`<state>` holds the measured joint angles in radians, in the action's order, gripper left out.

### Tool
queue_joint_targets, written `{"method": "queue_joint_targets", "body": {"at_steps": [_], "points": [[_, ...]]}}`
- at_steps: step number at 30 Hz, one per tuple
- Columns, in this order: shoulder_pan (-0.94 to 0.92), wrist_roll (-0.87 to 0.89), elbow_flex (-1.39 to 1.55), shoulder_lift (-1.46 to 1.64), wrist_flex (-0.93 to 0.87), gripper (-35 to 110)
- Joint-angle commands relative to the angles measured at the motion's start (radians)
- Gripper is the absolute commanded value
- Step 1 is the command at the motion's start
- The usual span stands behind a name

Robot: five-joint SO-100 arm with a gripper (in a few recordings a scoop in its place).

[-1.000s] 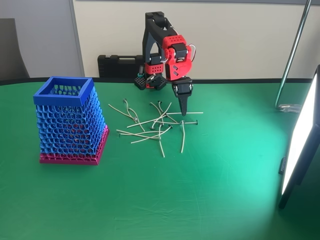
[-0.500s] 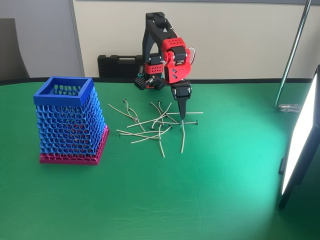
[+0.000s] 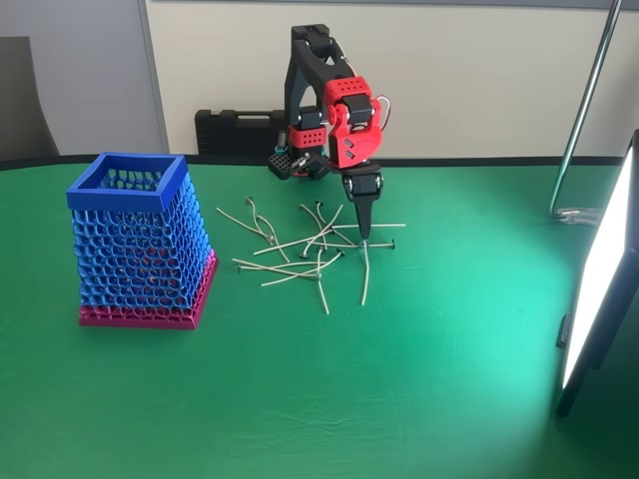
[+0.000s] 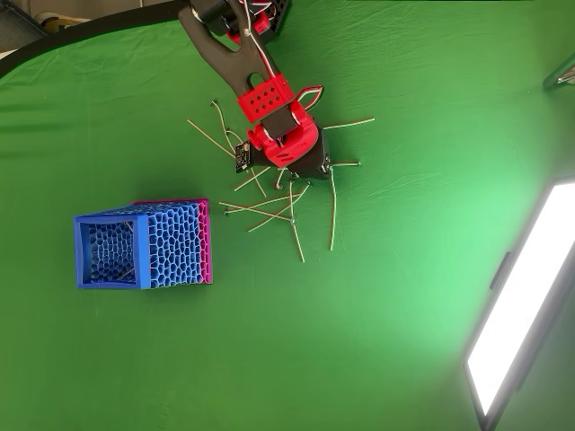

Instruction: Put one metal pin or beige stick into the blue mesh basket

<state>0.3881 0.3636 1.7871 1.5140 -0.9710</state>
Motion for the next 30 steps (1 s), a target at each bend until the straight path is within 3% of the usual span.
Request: {"method": "queue_joint_targets", "body": {"at_steps": [1,30], "points": [[0.014,0.008,0.005,0.018,0.008,14],[-0.011,0.000,0.057,0.006,0.064,14]]}}
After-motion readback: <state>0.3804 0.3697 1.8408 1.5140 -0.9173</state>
